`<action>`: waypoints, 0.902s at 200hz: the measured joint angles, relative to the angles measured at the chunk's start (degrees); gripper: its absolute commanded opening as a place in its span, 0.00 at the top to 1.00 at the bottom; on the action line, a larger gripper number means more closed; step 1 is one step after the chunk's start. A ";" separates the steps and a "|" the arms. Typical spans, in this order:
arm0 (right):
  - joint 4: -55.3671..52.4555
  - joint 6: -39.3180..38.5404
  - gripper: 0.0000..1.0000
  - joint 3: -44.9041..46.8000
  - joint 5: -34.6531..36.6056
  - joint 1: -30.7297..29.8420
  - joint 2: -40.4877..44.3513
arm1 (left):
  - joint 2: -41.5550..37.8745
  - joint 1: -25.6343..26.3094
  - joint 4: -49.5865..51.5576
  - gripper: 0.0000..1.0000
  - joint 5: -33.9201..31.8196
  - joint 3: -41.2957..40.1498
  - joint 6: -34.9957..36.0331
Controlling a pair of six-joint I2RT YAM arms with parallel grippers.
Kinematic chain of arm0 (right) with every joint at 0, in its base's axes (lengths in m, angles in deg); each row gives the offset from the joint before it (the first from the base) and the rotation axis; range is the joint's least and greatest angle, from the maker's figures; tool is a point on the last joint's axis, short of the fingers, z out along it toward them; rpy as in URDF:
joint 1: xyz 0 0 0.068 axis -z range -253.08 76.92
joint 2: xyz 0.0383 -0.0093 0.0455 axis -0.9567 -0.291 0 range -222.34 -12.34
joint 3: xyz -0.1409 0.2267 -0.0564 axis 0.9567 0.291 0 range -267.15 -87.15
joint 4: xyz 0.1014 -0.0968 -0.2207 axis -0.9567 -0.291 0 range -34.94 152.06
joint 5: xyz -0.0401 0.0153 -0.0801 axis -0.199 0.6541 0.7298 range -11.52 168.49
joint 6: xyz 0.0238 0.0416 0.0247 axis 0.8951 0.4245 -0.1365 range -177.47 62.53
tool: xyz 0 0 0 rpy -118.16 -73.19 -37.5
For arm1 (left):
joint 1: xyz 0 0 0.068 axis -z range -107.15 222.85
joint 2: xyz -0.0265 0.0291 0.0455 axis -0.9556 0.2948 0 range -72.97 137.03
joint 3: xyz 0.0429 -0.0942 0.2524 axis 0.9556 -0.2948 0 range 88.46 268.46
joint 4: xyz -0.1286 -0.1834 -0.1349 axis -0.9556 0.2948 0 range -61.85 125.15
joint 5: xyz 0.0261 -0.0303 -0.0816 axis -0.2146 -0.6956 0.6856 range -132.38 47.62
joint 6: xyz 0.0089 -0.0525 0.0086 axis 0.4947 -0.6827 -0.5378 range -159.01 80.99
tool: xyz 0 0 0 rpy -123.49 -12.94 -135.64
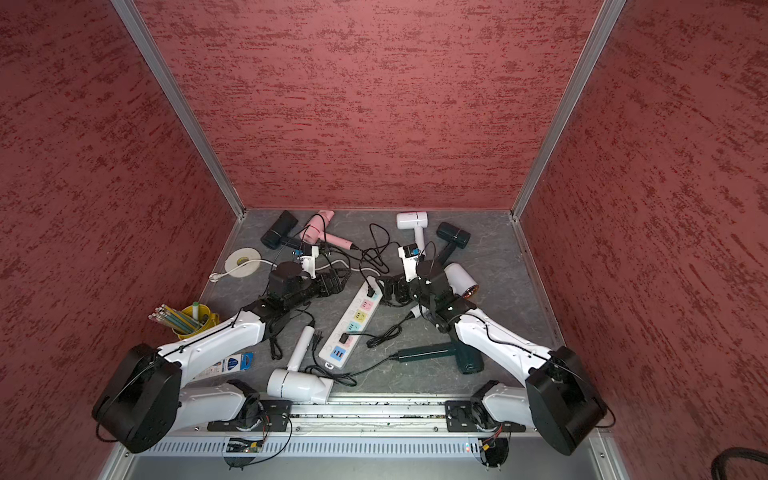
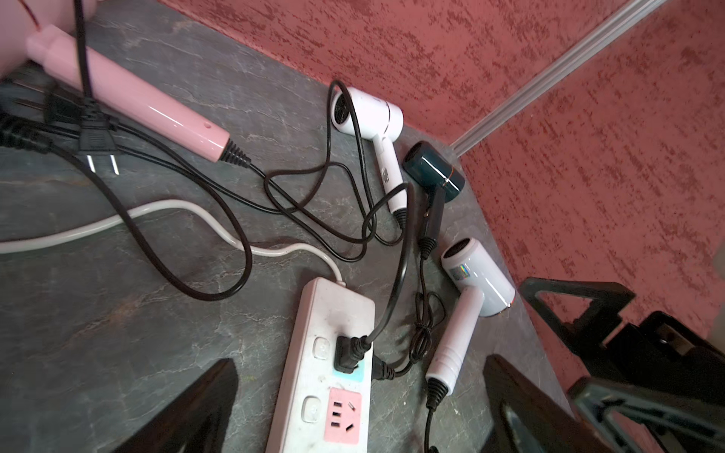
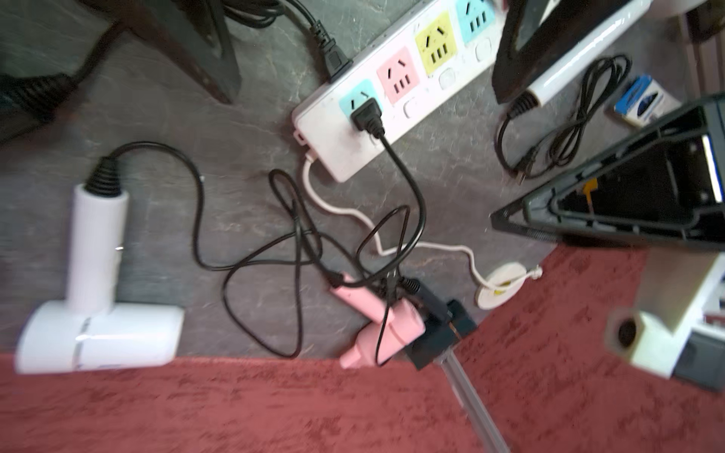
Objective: Charge the blow dryers
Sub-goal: Insert the plug into the socket, then pick up the plug from the center of the board.
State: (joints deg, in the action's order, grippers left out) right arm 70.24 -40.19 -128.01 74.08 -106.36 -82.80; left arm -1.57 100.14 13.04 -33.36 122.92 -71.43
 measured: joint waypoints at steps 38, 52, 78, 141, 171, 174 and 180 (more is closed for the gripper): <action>-0.33 3.19 0.00 -2.34 7.37 0.90 0.98 | -1.70 0.00 0.09 0.00 -3.82 -0.72 0.35; 0.52 3.50 0.00 -2.36 9.27 1.31 1.09 | -1.70 -0.09 0.22 0.00 -4.68 -0.72 0.35; 4.57 3.54 0.00 1.03 12.24 2.62 2.91 | -1.18 -0.81 0.90 0.00 -5.53 -0.61 0.35; 8.31 3.56 0.00 5.88 13.97 6.82 5.07 | 10.08 -6.23 6.80 0.00 -1.57 6.36 -0.81; 11.80 3.30 0.00 10.69 15.65 7.21 6.51 | 13.77 -7.04 10.34 0.00 1.05 8.79 -1.97; 12.07 3.23 0.00 11.15 15.76 7.21 6.64 | 14.01 -7.21 10.51 0.01 1.40 8.96 -2.19; 12.55 3.04 0.00 12.07 16.04 7.23 6.82 | 14.49 -7.63 10.84 0.02 2.21 9.20 -2.71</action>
State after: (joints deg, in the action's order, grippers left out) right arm 82.79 -37.15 -115.95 90.12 -99.12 -75.98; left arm 12.92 92.51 23.88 -31.15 132.12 -74.14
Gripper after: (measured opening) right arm 0.999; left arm 0.995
